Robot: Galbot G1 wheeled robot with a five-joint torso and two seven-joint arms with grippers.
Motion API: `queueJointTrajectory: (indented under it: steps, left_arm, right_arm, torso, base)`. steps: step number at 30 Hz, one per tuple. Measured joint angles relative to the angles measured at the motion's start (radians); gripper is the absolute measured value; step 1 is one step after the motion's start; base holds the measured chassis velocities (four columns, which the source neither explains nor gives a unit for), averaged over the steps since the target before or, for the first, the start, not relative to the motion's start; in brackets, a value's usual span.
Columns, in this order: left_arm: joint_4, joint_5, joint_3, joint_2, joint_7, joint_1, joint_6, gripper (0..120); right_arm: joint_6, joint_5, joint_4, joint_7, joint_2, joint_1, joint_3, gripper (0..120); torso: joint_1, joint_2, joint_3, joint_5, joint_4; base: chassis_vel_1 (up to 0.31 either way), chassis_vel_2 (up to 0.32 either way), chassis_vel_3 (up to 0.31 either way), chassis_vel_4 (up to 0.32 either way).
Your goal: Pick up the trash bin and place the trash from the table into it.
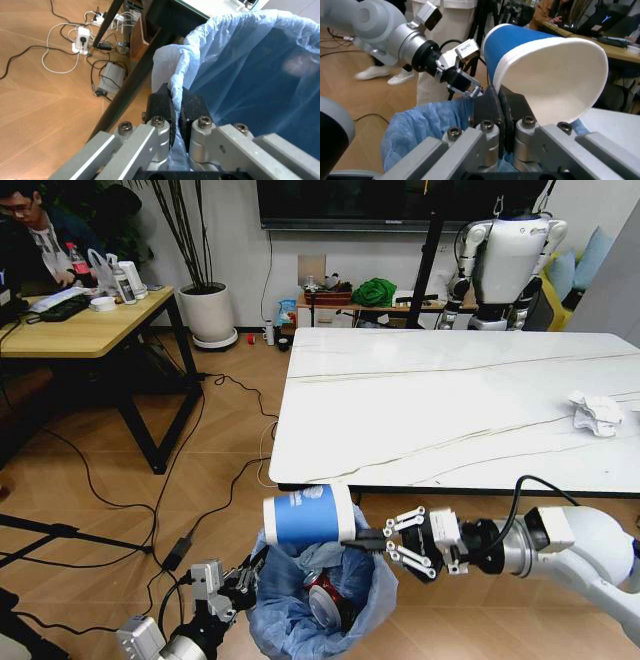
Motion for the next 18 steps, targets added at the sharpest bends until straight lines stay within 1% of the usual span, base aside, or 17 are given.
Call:
queueJointTrajectory:
  steps: [1,2,4,5,7,8,9,10,12,13,15,16,18]
  left_arm:
    - [0.0,0.0,0.0,0.0,0.0,0.0,0.0,0]
    - [0.0,0.0,0.0,-0.001,0.0,0.0,0.0,0]
    - [0.0,0.001,0.001,-0.004,0.0,0.0,0.0,0]
    - [0.0,0.001,0.001,-0.004,0.0,0.0,0.0,0]
    - [0.0,0.003,0.001,-0.005,0.0,0.001,0.0,0]
    - [0.0,0.003,0.001,-0.006,0.0,0.001,0.001,0]
    - [0.0,0.003,0.001,-0.006,0.0,0.001,0.001,0]
    - [0.0,0.004,0.0,-0.007,0.0,0.002,0.001,0]
    - [-0.004,0.007,0.0,-0.01,0.001,0.005,0.001,0]
    - [-0.004,0.007,0.0,-0.01,0.001,0.005,0.001,0]
    - [-0.006,0.011,0.0,-0.01,0.001,0.008,0.001,0]
    - [-0.007,0.016,0.0,-0.011,0.003,0.012,0.001,0]
    - [-0.007,0.017,0.0,-0.012,0.003,0.014,0.0,0]
  right_arm:
    - [0.0,0.0,0.0,0.0,0.0,0.0,0.0,0]
    - [0.0,-0.001,0.0,0.001,0.001,-0.004,0.0,3]
    - [0.0,-0.003,0.001,0.005,0.007,-0.01,0.003,12]
    - [0.0,-0.003,0.001,0.005,0.007,-0.01,0.003,12]
    - [0.0,-0.001,0.004,0.01,0.009,-0.014,0.007,22]
    - [0.0,-0.001,0.004,0.01,0.009,-0.017,0.008,26]
    - [0.0,-0.001,0.004,0.01,0.009,-0.017,0.008,26]
    - [0.001,-0.001,0.005,0.013,0.01,-0.019,0.009,32]
    - [0.004,0.012,0.005,0.037,0.022,-0.02,0.015,41]
    - [0.004,0.012,0.005,0.037,0.022,-0.02,0.015,41]
    - [0.003,0.032,0.005,0.072,0.034,-0.017,0.026,49]
    - [-0.009,0.064,0.004,0.124,0.049,-0.006,0.047,57]
    - [-0.015,0.076,0.004,0.148,0.055,-0.002,0.057,59]
  torso:
    - [0.0,0.0,0.0,0.0,0.0]
    - [0.0,0.0,0.0,0.0,-0.0001]
    - [0.0,0.0,0.0,0.0003,0.0002]
    - [0.0,0.0,0.0,0.0003,0.0002]
    - [0.0,0.0,0.0,0.0001,0.0002]
    - [0.0,0.0,0.0,0.0002,0.0001]
    - [0.0,0.0,0.0,0.0002,0.0001]
    - [0.0,0.0,0.0,0.0002,0.0001]
    - [0.0,0.0,0.0,0.0002,0.0]
    - [0.0,0.0,0.0,0.0002,0.0]
    - [0.0,0.0,0.0,0.0003,0.0]
    - [0.0,0.0,0.0,0.0002,0.0]
    - [0.0,0.0,0.0,0.0002,0.0]
  base:
    - [0.0,0.0,0.0,0.0]
    - [0.0,0.0,0.0,0.0]
    - [0.0,0.0,0.0,0.0]
    - [0.0,0.0,0.0,0.0]
    - [0.0,0.0,0.0,0.0]
    - [0.0,0.0,0.0,0.0]
    - [0.0,0.0,0.0,0.0]
    - [0.0,0.0,0.0,0.0]
    - [0.0,0.0,0.0,0.0]
    - [0.0,0.0,0.0,0.0]
    - [0.0,0.0,0.0,0.0]
    - [0.0,0.0,0.0,0.0]
    - [0.0,0.0,0.0,0.0]
